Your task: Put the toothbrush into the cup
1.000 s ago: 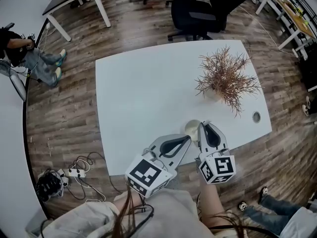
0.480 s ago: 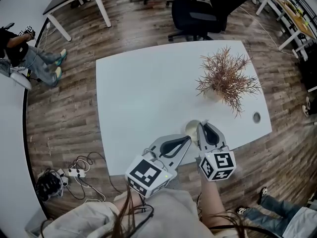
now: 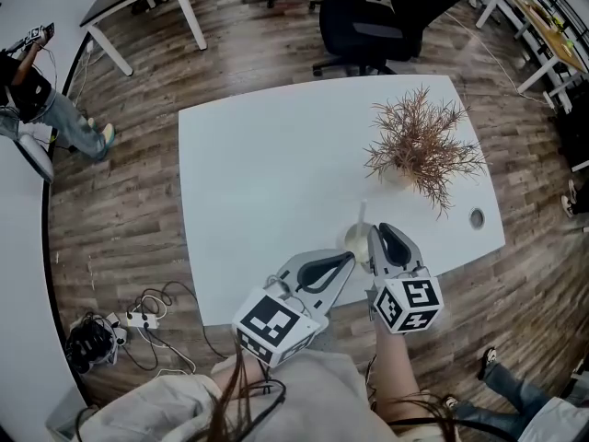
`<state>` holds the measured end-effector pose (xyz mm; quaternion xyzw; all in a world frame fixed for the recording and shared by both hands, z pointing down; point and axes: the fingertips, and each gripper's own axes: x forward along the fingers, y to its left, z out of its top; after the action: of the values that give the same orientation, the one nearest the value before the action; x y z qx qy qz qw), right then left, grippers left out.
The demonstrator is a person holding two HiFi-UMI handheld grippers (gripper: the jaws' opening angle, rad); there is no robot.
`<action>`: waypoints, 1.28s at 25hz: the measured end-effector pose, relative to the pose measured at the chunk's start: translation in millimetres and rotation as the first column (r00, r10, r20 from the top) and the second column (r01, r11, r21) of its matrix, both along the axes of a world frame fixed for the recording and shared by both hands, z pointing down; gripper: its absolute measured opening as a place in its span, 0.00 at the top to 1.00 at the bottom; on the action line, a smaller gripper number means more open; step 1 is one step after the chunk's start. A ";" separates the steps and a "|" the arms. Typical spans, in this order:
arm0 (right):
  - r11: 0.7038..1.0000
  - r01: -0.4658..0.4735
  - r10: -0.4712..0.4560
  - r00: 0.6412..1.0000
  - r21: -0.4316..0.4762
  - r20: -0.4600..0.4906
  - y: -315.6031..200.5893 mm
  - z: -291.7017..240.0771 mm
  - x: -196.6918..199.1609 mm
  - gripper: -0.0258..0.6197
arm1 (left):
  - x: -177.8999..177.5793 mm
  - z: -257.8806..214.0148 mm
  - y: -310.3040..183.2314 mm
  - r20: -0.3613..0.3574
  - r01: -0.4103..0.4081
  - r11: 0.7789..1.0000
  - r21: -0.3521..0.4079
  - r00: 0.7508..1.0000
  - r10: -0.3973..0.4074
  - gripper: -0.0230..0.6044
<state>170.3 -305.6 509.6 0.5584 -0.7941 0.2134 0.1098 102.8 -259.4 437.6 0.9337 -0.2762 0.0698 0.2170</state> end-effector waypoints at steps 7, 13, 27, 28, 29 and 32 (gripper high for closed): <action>0.998 -0.020 0.020 1.000 0.058 -0.005 -5.6 -22.2 2.5 0.88 | 3.2 1.5 2.3 -0.028 -0.011 1.000 -0.002 1.000 0.011 0.96; 0.994 -0.013 0.014 1.000 0.108 -0.005 -3.8 -40.8 0.0 0.92 | 3.8 2.6 2.0 -0.026 -0.012 1.000 -0.002 1.000 0.012 0.96; 0.975 0.060 -0.063 0.998 0.213 0.007 38.5 -97.2 -38.0 0.93 | 3.8 0.0 1.5 -0.019 -0.030 0.999 0.025 0.999 0.030 0.96; 0.975 0.066 -0.070 0.998 0.212 0.009 42.4 -98.3 -40.4 0.93 | 3.6 -0.2 1.4 -0.018 -0.029 0.999 0.025 0.999 0.030 0.96; 0.975 0.072 -0.075 0.997 0.210 0.009 46.3 -99.1 -42.2 0.93 | 3.2 -0.3 1.4 -0.018 -0.028 0.999 0.024 0.999 0.028 0.96; 0.977 0.080 -0.082 0.997 0.200 0.002 56.6 -99.6 -43.4 0.93 | 3.2 -0.4 2.7 -0.021 -0.021 1.000 0.017 1.000 0.022 0.96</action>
<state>126.9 -249.0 410.0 0.5327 -0.8341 0.1310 0.0577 106.0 -256.8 437.2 0.9391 -0.2644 0.0599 0.2113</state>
